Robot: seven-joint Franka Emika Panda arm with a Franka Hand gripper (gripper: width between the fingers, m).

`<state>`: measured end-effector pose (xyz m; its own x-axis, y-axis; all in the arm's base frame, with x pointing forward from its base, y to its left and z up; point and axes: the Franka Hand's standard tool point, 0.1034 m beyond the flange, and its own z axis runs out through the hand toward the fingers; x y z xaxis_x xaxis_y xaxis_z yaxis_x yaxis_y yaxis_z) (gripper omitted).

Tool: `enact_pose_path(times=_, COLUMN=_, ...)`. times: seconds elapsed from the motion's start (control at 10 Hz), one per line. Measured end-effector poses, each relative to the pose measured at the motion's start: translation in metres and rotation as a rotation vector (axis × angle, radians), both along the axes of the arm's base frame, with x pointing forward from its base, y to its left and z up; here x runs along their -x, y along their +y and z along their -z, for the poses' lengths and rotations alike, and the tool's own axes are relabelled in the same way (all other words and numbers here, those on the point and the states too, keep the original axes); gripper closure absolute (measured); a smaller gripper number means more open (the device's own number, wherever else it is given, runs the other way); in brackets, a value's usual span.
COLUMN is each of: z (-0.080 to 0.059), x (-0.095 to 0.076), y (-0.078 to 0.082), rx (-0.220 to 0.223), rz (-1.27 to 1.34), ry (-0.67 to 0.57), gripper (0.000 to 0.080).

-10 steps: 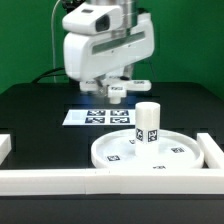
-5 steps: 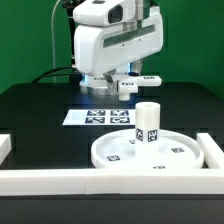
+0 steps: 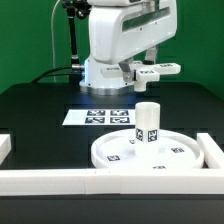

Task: Assemble round table

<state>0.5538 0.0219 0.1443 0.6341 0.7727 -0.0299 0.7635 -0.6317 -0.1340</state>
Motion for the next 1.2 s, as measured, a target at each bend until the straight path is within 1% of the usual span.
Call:
enact_pose_path(times=0.2, z=0.001, x=-0.001, y=0.001, rx=-0.001, rz=-0.007, ry=-0.005, gripper=0.0341)
enact_pose_path(times=0.4, z=0.003, x=-0.008, y=0.010, rx=-0.009, rz=-0.026, ry=-0.019, gripper=0.0341)
enact_pose_path(times=0.5, z=0.005, x=-0.010, y=0.012, rx=-0.010, rz=-0.028, ry=-0.020, gripper=0.0341)
enact_pose_path(times=0.7, z=0.009, x=-0.009, y=0.009, rx=-0.011, rz=-0.027, ry=-0.017, gripper=0.0341)
enact_pose_path(times=1.2, z=0.017, x=-0.007, y=0.010, rx=-0.012, rz=-0.026, ry=-0.012, gripper=0.0341)
